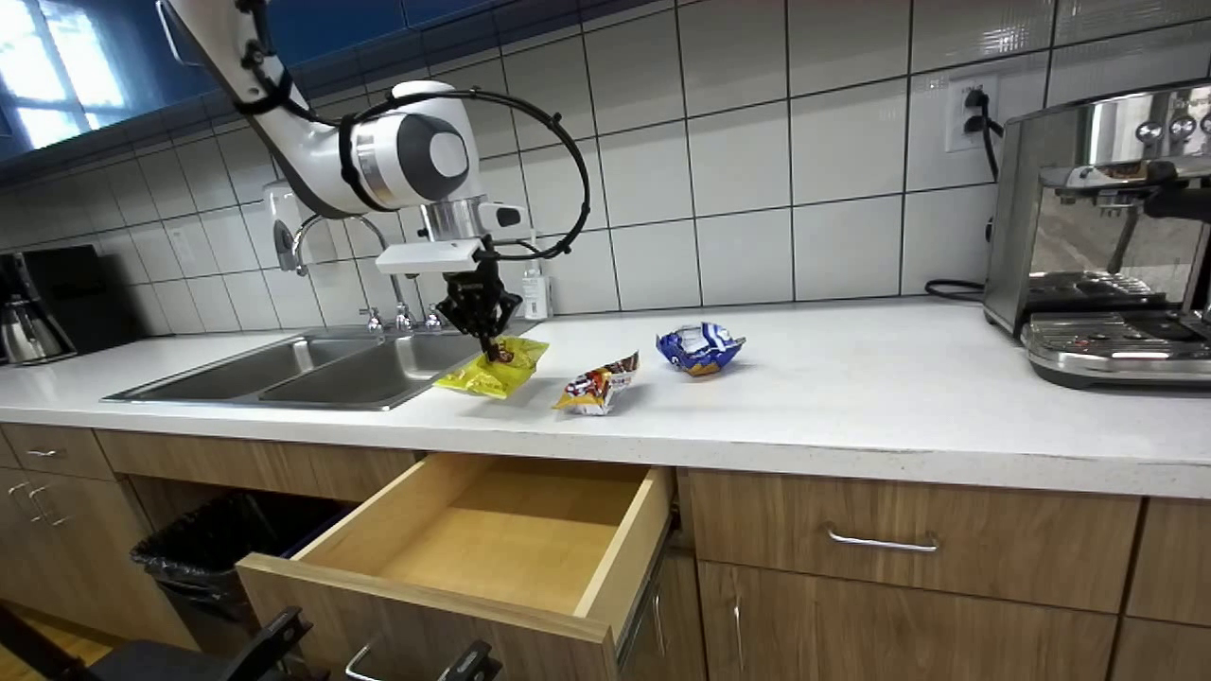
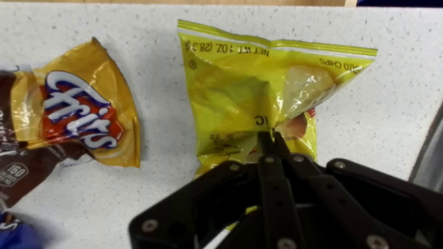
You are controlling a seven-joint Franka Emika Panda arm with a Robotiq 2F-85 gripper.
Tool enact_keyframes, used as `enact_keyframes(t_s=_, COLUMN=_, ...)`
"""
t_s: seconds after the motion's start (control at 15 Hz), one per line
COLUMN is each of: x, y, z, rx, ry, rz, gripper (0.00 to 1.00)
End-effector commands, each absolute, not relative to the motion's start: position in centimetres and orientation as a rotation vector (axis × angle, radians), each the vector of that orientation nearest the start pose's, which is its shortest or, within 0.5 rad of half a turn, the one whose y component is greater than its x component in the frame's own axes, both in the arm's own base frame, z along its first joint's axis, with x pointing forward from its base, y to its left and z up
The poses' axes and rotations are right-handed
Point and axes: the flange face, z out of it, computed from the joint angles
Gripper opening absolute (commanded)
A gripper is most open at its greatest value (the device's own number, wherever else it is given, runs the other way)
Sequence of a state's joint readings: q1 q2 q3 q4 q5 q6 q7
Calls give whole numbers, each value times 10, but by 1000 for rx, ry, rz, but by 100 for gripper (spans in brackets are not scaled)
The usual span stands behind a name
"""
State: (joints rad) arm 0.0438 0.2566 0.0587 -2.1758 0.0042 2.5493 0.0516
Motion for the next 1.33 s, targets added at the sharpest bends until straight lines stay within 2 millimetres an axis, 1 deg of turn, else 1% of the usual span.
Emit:
enact_keyframes(t_s=0.0, x=536, y=56, z=297, rx=-3095, ry=-101, rz=-207, gripper=0)
enact_keyframes(t_s=0.4, x=499, y=52, z=301, rx=-3098, ry=-105, rz=-206, gripper=0)
enact_keyframes(t_s=0.67, x=476, y=49, z=299, rx=-3106, ry=-120, rz=-187, gripper=0)
enact_keyframes(t_s=0.93, x=453, y=46, z=293, rx=-3115, ry=-134, rz=-150, gripper=0)
enact_keyframes(t_s=1.27, x=432, y=46, z=282, rx=-3128, ry=-161, rz=-91, gripper=0)
